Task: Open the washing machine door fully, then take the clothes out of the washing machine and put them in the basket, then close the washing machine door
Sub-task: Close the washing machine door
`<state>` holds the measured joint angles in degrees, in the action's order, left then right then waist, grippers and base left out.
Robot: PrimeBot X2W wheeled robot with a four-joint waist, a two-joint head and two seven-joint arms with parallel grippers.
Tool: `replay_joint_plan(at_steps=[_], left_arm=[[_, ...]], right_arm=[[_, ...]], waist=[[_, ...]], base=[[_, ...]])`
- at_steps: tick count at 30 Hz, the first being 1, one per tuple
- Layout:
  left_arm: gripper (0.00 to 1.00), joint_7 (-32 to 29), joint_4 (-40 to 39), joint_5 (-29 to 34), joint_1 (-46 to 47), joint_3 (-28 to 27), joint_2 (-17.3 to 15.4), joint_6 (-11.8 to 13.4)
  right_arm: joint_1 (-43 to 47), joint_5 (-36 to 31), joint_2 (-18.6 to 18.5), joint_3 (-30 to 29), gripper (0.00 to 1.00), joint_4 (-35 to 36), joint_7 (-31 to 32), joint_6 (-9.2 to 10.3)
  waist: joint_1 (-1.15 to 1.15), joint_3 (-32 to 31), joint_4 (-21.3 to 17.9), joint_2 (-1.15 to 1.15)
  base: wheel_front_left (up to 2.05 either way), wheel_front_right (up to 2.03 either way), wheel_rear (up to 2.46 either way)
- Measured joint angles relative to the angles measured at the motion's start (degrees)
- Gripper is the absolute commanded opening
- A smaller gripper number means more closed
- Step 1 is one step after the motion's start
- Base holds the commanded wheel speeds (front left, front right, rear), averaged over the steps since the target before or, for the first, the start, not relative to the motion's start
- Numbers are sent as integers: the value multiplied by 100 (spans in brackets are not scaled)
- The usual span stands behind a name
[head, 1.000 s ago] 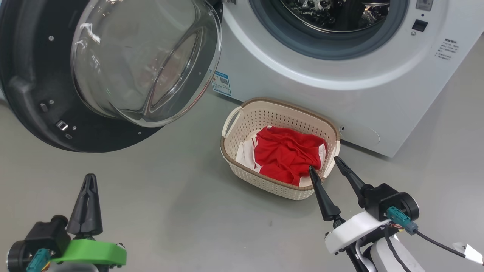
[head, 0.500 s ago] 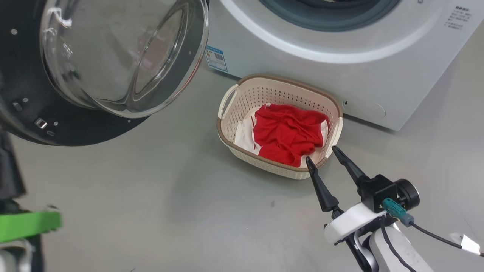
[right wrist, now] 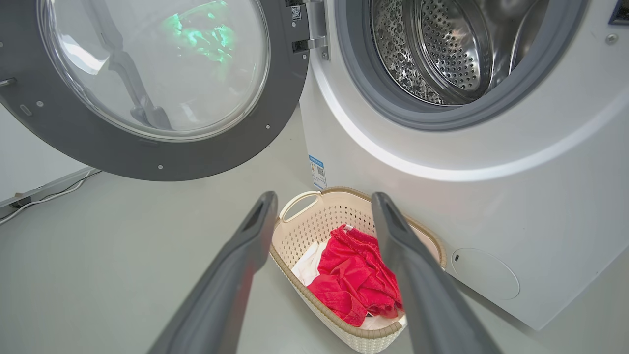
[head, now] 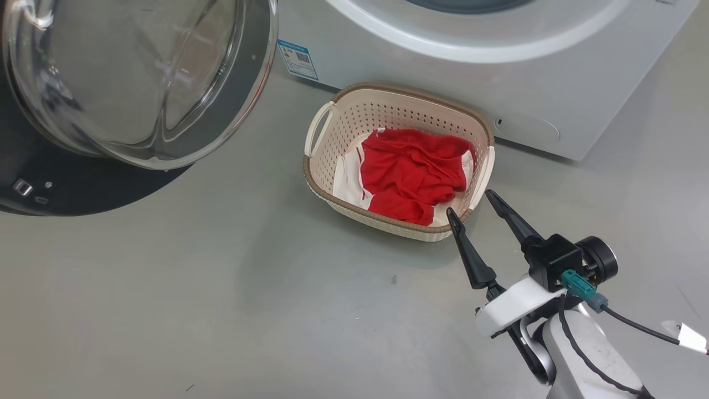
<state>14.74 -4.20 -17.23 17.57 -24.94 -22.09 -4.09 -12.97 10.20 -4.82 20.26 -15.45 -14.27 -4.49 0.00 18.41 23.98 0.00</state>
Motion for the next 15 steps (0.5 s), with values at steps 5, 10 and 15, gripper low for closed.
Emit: replay_joint_plan(at_steps=[5, 10, 15], left_arm=[[0, -245, 730, -611, 421, -578, -279, 0], [0, -803, 1703, -1635, 1012, -996, -244, 0], [0, -1360, 2724, -2479, 1529, -1521, -192, 157]], right_arm=[[-92, -20, 1, 18, 100, -3, 0, -9], [-118, -23, -2, 25, 100, -38, 0, -9], [-236, -27, -1, 67, 100, -83, 0, -14]], waist=[[0, 103, -103, 0], [0, 202, -201, 0], [0, 265, -311, 0]], base=[[0, 0, 0], [0, 0, 0], [0, 0, 0]])
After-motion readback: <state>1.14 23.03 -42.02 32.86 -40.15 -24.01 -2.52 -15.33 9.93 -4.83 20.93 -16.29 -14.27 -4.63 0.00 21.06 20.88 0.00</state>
